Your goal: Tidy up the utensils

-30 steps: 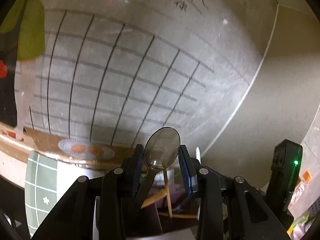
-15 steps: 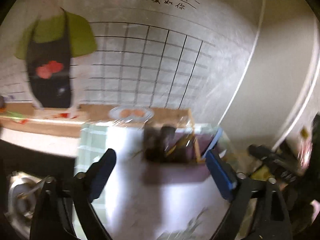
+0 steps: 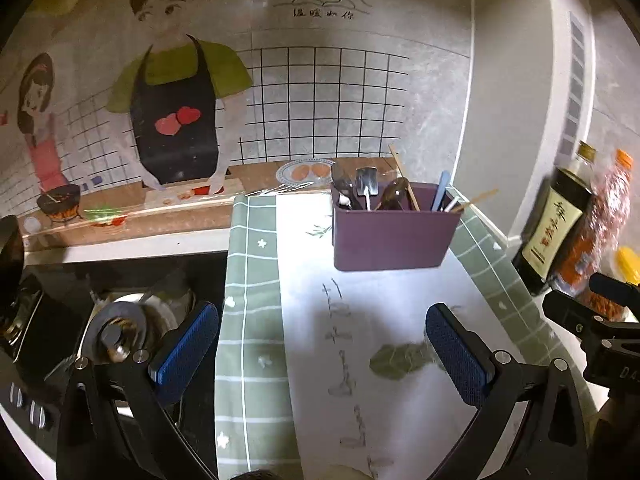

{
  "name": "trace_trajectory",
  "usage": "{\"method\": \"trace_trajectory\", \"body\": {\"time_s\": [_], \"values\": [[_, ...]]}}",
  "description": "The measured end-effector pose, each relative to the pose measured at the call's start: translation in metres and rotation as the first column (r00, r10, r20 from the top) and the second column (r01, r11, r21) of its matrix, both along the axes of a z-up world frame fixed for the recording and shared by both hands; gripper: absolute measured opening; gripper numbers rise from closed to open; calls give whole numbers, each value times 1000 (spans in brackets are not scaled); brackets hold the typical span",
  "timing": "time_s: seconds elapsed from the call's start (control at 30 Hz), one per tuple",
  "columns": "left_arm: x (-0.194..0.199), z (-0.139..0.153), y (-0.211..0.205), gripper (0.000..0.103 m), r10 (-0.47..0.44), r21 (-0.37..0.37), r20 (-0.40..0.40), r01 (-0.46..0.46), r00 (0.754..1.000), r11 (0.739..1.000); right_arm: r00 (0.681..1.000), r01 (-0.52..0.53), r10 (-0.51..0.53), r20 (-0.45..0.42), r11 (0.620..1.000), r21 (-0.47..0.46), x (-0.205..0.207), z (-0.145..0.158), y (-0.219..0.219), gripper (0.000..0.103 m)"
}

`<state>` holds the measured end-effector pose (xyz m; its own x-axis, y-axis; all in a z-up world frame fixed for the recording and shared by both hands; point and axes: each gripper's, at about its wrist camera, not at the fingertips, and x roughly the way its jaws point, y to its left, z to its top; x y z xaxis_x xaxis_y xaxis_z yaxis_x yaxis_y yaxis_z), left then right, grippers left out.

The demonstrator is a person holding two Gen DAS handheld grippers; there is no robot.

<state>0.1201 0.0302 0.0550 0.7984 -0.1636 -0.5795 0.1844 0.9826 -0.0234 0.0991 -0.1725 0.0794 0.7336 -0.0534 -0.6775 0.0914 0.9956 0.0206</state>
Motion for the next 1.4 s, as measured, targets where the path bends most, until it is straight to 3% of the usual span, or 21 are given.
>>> {"method": "trace_trajectory", "body": {"time_s": [0.13,0.27,0.43,0.63,1.4], "values": [[-21,-6,-7,103,15,26,7,-15,1000,1000,998,2,2,59,997,-71,-23,-5,6,101],[-30,-8,-14,103,53,8,-33,-53,998,999,998,-27,33,51,994,-108,-27,-11,3,101],[-47,-1,-23,103,137,32,39,-138,990,990,994,-60,68,82,994,-96,-34,-8,-11,101],[-52,5,-33,103,152,36,43,-153,987,987,991,-95,104,86,991,-97,-32,-5,-20,101],[-59,6,-36,103,131,31,24,-132,991,991,991,-80,87,97,994,-73,-37,-1,-21,101]]}}
